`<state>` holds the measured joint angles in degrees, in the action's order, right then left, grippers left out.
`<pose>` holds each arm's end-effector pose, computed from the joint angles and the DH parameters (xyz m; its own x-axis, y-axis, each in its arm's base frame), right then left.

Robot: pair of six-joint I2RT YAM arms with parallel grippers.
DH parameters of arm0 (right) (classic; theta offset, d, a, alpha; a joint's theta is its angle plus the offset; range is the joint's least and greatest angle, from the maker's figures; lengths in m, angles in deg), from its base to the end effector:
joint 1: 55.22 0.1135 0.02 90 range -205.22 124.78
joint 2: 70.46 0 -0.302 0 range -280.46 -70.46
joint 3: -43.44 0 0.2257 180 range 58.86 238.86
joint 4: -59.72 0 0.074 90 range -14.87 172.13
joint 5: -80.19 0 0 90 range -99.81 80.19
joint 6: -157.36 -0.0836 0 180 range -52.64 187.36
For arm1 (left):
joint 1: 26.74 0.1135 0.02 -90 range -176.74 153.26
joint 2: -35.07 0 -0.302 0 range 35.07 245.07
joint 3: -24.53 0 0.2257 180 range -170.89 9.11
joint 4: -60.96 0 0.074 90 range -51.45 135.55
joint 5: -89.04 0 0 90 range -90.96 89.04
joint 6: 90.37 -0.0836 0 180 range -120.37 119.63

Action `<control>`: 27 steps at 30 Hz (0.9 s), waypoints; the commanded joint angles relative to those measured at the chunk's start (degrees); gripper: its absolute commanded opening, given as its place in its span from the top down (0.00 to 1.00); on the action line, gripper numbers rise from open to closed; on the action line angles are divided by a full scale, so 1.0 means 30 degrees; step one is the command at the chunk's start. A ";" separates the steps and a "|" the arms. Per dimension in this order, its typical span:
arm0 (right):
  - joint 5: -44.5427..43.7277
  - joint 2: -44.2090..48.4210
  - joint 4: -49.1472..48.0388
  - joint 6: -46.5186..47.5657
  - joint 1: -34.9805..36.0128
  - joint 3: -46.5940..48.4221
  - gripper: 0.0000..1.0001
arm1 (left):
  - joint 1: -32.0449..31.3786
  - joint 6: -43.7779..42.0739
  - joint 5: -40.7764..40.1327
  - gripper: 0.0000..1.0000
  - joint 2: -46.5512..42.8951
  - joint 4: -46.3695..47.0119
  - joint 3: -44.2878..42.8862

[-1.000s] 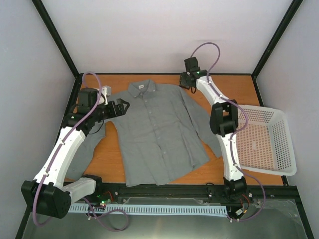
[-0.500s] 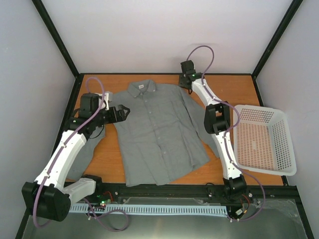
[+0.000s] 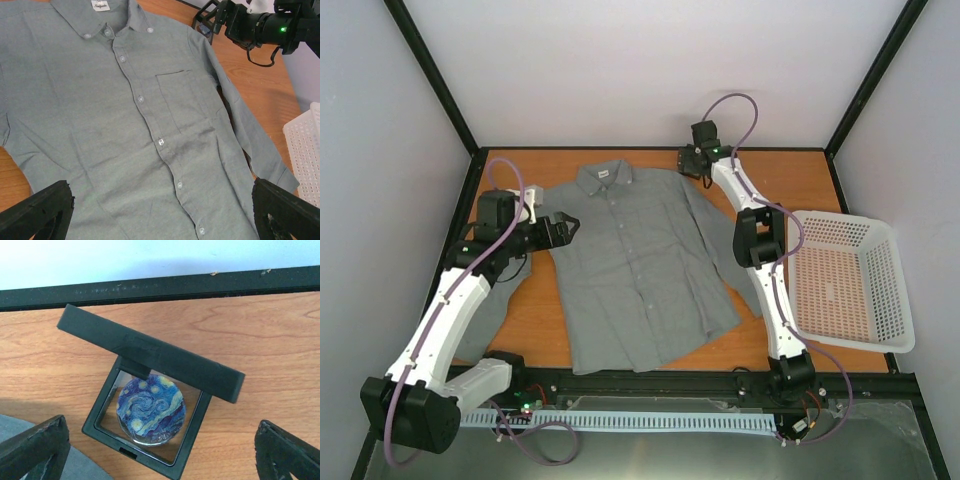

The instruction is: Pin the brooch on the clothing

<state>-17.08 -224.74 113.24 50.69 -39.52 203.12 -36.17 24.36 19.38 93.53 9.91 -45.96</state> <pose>0.6012 0.1580 0.1490 -0.7403 0.0875 -0.6665 0.0264 0.9945 0.1012 0.1937 -0.0616 0.3220 -0.7398 -0.2748 -0.6141 0.1217 0.8431 -0.5238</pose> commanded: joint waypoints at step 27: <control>-0.2059 -0.2861 0.1013 -0.1362 -0.0090 0.2750 0.00 | 0.0038 0.0979 0.0618 0.03 -0.0035 0.0182 -0.0058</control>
<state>-21.67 -231.93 112.87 48.35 -38.64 210.01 -36.17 27.16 21.11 93.35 9.99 -44.73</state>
